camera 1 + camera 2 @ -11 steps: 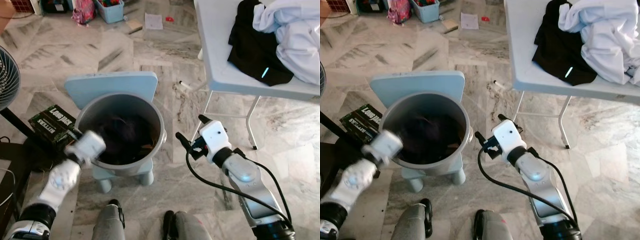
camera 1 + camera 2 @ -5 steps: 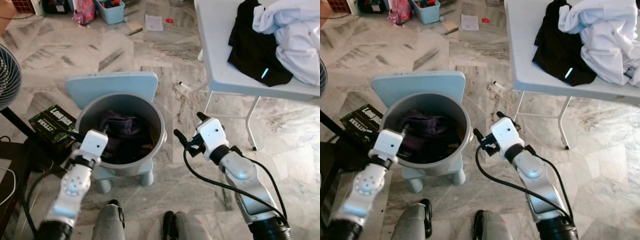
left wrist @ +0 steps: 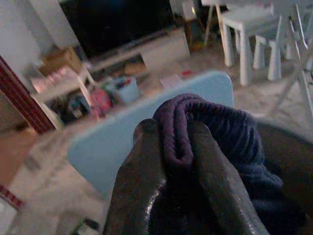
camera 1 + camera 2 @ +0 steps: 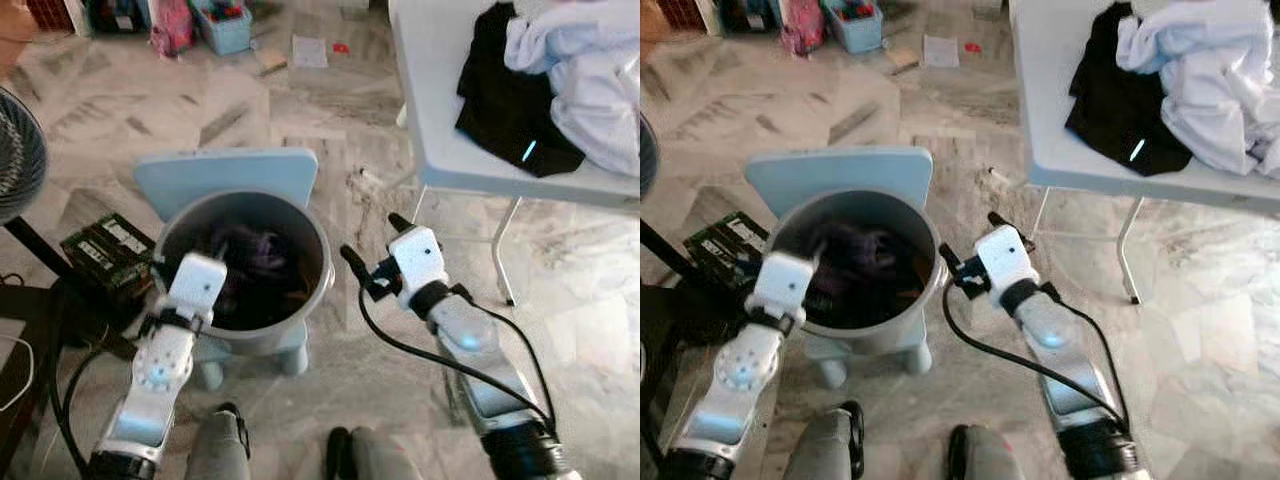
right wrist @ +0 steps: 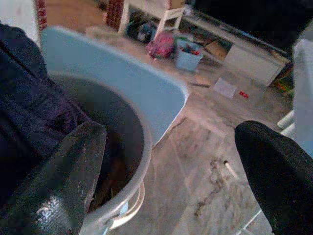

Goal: Hang hanger

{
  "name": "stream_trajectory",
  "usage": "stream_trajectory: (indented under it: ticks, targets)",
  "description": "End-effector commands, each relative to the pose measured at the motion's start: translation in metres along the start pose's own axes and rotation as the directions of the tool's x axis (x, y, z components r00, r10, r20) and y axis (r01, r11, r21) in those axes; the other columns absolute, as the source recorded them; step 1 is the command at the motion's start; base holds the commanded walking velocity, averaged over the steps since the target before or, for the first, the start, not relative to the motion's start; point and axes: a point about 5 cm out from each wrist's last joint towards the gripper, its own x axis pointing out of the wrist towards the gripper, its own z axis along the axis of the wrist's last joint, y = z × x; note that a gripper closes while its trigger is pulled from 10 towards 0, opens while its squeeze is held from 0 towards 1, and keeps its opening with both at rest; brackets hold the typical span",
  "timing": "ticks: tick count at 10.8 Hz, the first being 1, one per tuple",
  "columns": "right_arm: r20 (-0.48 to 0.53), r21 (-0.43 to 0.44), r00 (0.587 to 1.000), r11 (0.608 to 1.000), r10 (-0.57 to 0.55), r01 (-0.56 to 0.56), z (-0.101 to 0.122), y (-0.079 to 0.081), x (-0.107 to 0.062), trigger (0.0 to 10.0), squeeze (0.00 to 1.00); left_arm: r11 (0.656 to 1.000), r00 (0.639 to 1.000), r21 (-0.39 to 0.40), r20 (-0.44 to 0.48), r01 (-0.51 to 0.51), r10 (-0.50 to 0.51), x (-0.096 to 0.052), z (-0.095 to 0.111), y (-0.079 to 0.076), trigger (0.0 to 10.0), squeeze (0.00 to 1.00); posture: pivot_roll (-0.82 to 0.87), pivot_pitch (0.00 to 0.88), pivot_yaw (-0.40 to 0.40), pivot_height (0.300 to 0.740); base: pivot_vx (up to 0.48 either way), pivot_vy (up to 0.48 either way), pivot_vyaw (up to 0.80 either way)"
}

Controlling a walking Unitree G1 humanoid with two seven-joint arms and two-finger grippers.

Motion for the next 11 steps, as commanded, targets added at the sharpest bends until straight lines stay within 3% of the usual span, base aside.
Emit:
stream_trajectory:
  ticks: [1,2,6,7,9,11]
  targets:
    - [0.000,0.055,0.997,0.995,-0.081,0.081,-0.005,-0.008,-0.001,10.0,0.00,0.999,0.998,0.026,0.052,-0.028,0.027,0.004,0.016,0.004,3.8,0.00,0.04,0.063,-0.060,0.740,0.000,0.000,0.00]
    - [-0.010,0.103,0.991,0.986,-0.133,0.133,-0.010,-0.008,-0.002,10.0,0.00,0.999,0.999,0.027,0.028,-0.021,0.020,0.006,0.021,0.005,10.0,0.00,0.04,0.047,-0.038,0.740,0.000,0.000,0.00]
    - [-0.140,0.285,0.930,0.886,-0.339,0.366,-0.041,-0.017,-0.025,10.0,0.00,0.991,0.999,-0.135,-0.045,0.002,-0.008,0.003,0.028,-0.014,10.0,0.00,0.01,0.000,0.015,0.740,0.000,0.000,0.00]
    - [-0.138,0.307,0.918,0.865,-0.372,0.397,-0.040,-0.020,-0.022,10.0,0.00,0.976,0.996,-0.218,-0.092,-0.023,0.003,0.002,0.025,-0.018,10.0,0.00,0.01,0.000,0.024,0.740,0.000,0.000,0.00]
    - [-0.106,0.295,0.916,0.867,-0.387,0.401,-0.031,-0.030,-0.011,10.0,0.00,0.971,0.996,-0.236,-0.086,-0.040,0.020,0.007,0.033,-0.017,10.0,0.00,0.02,0.014,0.001,0.740,0.000,0.000,-0.80]
    - [-0.111,0.278,0.911,0.868,-0.397,0.412,-0.034,-0.041,-0.017,10.0,0.00,0.968,0.995,-0.252,-0.096,-0.011,-0.014,-0.005,0.028,-0.015,10.0,0.00,0.02,0.023,-0.005,0.740,0.000,0.000,-0.40]
